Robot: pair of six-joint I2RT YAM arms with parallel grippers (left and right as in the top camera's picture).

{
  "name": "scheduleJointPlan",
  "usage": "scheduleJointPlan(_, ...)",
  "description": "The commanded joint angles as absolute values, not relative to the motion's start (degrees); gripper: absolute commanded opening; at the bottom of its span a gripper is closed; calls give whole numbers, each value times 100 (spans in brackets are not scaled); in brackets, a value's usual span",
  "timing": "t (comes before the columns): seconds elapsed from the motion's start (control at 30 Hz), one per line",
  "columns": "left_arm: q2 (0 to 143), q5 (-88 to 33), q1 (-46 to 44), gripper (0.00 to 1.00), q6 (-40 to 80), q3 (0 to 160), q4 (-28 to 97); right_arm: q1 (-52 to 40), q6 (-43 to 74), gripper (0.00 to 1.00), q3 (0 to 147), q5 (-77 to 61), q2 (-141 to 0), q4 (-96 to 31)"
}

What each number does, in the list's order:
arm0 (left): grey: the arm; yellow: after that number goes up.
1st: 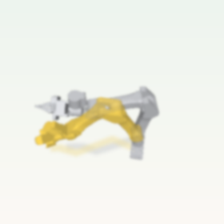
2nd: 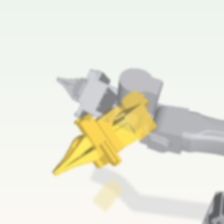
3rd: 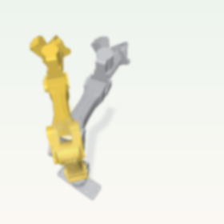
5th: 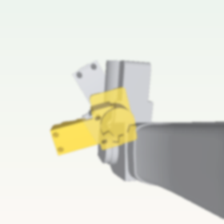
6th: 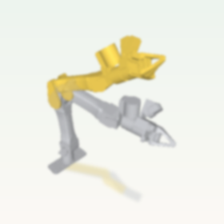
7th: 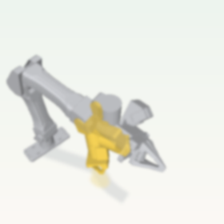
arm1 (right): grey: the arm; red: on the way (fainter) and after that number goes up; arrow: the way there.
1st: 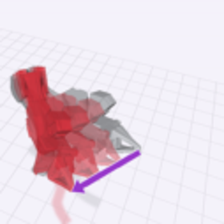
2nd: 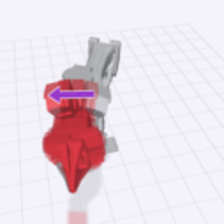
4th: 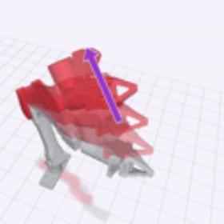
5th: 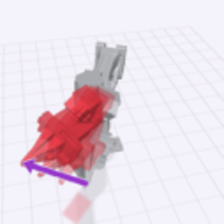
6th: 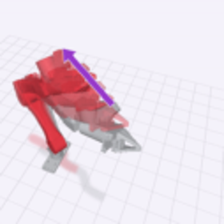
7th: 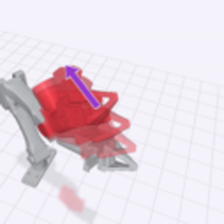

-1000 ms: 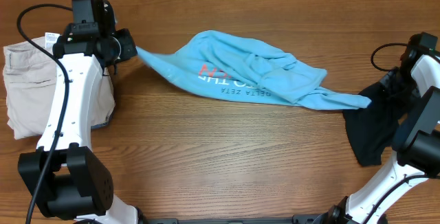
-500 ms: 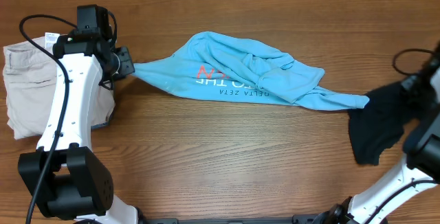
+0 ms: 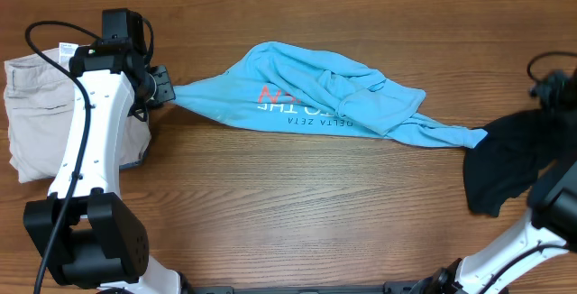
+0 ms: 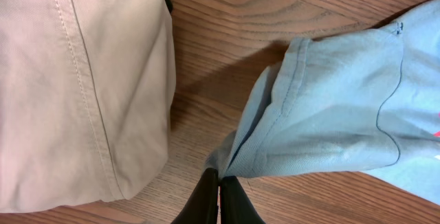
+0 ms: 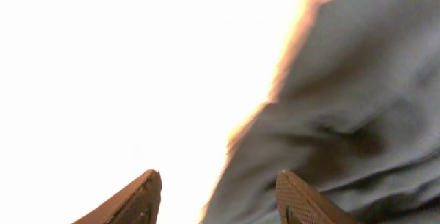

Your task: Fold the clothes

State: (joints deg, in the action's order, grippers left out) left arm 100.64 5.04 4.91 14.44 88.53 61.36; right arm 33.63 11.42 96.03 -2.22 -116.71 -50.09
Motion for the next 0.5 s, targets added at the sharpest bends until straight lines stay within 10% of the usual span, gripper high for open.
scheduleJointPlan(0.0,10027,615,486,4,1459,8925,6143,2814,517,57,10075,-1083,-10759,-5349)
scheduleJointPlan(0.47,10027,600,486,4,1457,8925,6147,558,30,61,9037,-950,-10739,-6591)
